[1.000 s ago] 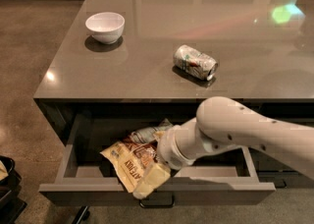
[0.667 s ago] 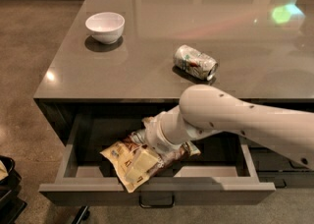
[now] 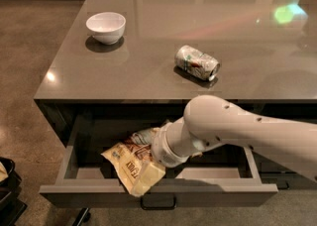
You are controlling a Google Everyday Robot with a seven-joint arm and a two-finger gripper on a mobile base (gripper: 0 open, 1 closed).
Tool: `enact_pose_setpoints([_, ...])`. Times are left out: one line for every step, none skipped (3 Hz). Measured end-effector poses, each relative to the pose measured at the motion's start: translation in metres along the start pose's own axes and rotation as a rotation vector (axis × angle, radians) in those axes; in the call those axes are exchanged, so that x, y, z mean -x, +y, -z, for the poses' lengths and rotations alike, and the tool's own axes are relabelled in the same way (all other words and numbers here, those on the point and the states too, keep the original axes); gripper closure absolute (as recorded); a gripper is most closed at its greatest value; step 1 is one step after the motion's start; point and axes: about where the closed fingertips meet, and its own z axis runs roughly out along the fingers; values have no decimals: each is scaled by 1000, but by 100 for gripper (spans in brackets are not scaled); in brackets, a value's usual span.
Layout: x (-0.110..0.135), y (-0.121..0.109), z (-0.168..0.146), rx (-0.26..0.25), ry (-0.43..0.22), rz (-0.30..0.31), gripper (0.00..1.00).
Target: Pick brown chip bag from top drawer and place on counter
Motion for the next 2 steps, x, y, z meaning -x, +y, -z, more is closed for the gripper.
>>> enact_pose_setpoints([-36, 4, 6, -47, 54, -70, 0])
enact_pose_setpoints([-60, 1, 14, -97, 91, -120, 0])
